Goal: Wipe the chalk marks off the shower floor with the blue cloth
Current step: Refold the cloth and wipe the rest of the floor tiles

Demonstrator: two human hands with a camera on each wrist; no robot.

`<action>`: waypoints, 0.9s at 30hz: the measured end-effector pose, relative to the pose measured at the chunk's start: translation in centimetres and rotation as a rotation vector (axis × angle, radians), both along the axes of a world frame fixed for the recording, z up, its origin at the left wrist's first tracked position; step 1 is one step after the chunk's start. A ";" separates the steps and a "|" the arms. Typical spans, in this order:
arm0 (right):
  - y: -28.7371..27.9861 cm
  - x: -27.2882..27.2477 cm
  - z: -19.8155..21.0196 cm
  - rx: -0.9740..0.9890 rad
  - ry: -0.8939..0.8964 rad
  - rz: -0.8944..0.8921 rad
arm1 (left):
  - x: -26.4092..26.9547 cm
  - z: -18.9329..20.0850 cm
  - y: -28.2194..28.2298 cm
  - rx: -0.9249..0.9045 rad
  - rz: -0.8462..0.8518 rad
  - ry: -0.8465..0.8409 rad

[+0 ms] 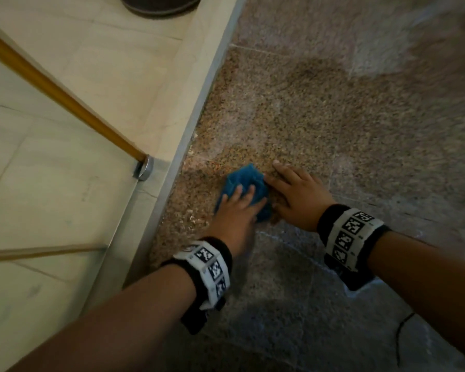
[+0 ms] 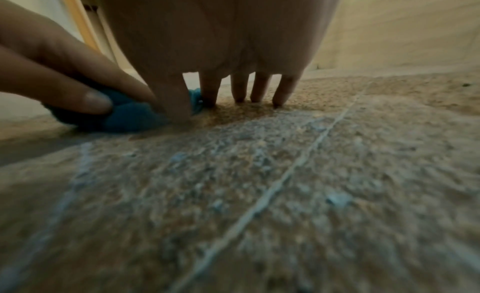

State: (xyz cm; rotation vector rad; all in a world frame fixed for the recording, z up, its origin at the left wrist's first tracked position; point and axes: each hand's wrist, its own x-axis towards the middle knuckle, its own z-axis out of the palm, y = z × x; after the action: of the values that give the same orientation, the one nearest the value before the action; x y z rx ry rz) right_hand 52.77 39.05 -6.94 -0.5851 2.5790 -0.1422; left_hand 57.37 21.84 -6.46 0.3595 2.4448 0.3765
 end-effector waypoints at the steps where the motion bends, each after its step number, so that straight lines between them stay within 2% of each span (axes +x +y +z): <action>1: 0.0 0.2 -0.1 -0.016 0.011 -0.010 | 0.7 0.0 0.3 0.077 -0.018 -0.029; 4: 0.6 -0.2 -0.1 -0.039 -0.005 0.001 | 1.0 1.0 -0.9 0.333 0.069 -0.038; 6: 0.5 -0.7 0.9 -0.154 -0.036 -0.098 | 0.6 2.0 -2.7 0.369 0.172 0.047; 8: -0.6 -0.5 2.1 -0.267 0.032 -0.210 | 0.1 2.6 -4.6 0.266 0.242 0.033; 10: -2.8 0.9 2.5 -0.254 0.102 -0.063 | 0.1 2.6 -6.0 0.101 0.224 -0.101; 12: -4.8 2.9 1.6 -0.180 0.047 0.171 | 0.4 2.0 -6.5 -0.073 0.082 -0.198; 14: -5.2 3.5 0.7 -0.096 -0.027 0.209 | 1.1 1.3 -6.7 -0.190 -0.036 -0.229; 17: -3.7 2.0 0.5 -0.114 0.053 0.115 | 1.6 0.9 -6.7 -0.258 -0.079 -0.185; 19: -3.0 1.1 0.8 -0.100 0.058 -0.038 | 1.7 1.1 -6.6 -0.272 -0.072 -0.166; 21: -3.7 1.4 0.8 -0.042 0.053 -0.082 | 1.6 1.2 -6.2 -0.287 -0.067 -0.167; 27: -5.6 5.1 0.5 -0.070 0.011 0.193 | 1.6 1.3 -5.9 -0.310 -0.070 -0.147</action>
State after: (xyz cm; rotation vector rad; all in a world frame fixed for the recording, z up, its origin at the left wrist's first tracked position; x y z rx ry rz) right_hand 57.91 33.43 -6.40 -0.8589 2.5194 -0.1645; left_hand 59.01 15.89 -5.16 0.2717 2.2924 -0.0086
